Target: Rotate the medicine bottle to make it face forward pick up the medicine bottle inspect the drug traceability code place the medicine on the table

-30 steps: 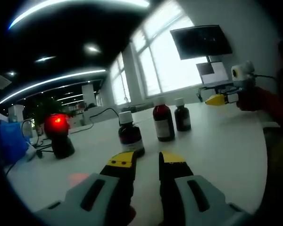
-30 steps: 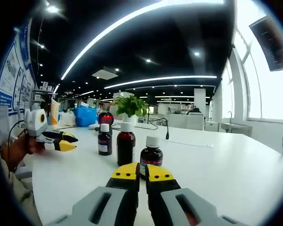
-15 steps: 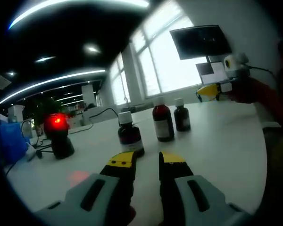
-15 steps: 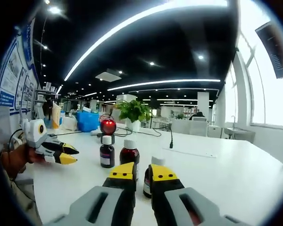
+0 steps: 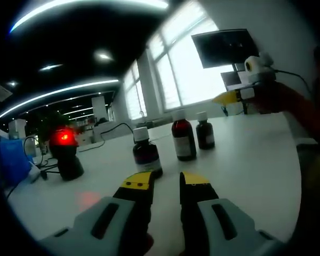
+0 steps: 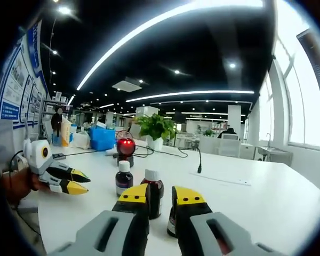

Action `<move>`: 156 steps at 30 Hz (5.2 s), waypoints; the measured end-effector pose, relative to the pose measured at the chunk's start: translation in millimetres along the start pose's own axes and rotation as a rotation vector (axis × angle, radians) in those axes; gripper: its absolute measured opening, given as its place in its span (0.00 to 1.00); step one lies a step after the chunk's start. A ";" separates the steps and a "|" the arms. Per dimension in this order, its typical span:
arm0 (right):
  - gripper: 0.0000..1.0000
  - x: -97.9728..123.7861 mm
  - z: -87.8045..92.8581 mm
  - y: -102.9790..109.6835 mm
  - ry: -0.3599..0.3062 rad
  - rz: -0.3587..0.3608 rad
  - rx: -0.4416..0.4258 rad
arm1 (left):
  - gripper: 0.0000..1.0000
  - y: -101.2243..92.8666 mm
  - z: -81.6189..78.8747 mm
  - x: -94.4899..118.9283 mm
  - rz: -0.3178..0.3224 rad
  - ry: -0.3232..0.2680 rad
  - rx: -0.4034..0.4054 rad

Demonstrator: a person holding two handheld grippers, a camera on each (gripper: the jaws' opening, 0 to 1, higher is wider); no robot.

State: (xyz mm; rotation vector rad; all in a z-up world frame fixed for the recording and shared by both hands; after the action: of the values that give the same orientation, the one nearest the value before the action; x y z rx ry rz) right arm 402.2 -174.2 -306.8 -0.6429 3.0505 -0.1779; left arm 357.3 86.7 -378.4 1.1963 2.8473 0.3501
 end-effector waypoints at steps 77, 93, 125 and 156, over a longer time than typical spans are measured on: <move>0.17 -84.8 -5.6 47.5 0.147 0.076 0.114 | 0.13 1.2 1.7 0.5 0.011 -0.006 0.036; 0.17 -82.2 -3.7 55.1 0.125 0.197 0.094 | 0.13 1.0 1.6 1.3 0.010 -0.008 0.037; 0.20 -76.8 -7.4 32.9 0.033 -0.052 -0.042 | 0.13 0.5 1.6 1.4 0.008 -0.003 0.032; 0.16 -81.6 2.7 41.0 0.060 -0.055 0.006 | 0.13 1.4 1.4 1.5 0.005 0.002 0.026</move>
State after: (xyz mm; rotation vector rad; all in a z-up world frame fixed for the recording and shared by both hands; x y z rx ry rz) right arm 460.5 -104.3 -314.7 -0.7344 3.0900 -0.2110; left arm 357.4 89.0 -379.3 1.2082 2.8598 0.3157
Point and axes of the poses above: the point that each gripper's makers call its tool centre point, and the gripper's own axes: x roughly backward along the fingers, y roughly to its left, z roughly out of its underside, the point moved 7 cm from there along x, roughly backward along the fingers, and after that the axes turned 10 degrees about z, right-handed, at the moved point
